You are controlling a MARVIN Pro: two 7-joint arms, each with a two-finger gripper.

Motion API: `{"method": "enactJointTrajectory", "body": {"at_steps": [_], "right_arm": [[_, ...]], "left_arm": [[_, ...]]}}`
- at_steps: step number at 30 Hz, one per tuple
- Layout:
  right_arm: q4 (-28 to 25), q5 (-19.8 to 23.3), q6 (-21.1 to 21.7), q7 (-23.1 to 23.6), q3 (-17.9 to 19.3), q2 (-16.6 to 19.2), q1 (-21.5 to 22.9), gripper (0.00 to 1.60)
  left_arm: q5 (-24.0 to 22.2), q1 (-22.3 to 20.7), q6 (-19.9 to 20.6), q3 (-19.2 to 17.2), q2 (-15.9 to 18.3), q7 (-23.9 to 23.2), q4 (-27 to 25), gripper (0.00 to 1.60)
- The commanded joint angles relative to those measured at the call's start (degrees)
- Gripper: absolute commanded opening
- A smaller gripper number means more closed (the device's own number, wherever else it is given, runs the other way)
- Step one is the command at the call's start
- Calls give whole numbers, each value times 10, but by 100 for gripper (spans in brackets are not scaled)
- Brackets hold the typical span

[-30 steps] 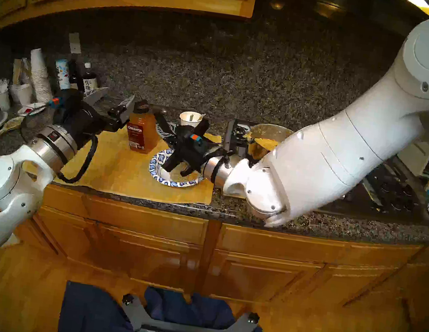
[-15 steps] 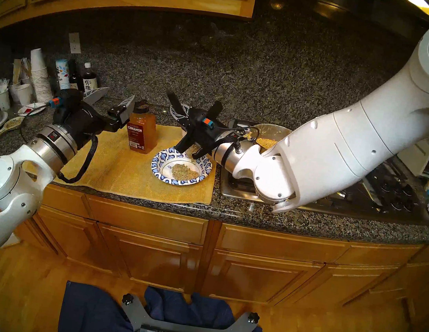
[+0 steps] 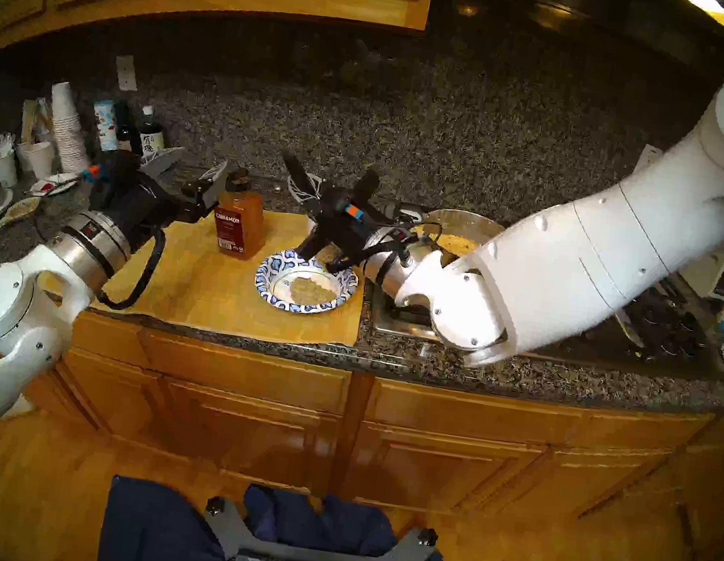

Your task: Scoop oatmeal into bowl, add cinnamon, and put a spoon inside bowl

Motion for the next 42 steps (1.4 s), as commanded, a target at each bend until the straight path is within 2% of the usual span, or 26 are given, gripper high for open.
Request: {"method": "enactJointTrajectory", "body": {"at_steps": [1,8,22,33,42], "right_arm": [[11,-49,29,-63,24,22,-37,0],[28,-90,48,-97,26,15,-60,0],[39,-113,62,-95,35,21,-88,0],[34,-120,58,-82,35,28,-85,0],[27,-127,64,-85,41,42,-58,0]], "left_arm": [[1,-10,-8,-14,0,-1,-7,160],[1,-10,-8,-14,0,-1,-7,160],[1,-10,-8,-14,0,-2,-7,160],[1,-10,-8,-14,0,-2,-7,160],[1,-10,-7,-13,0,-1,-7,160]]}}
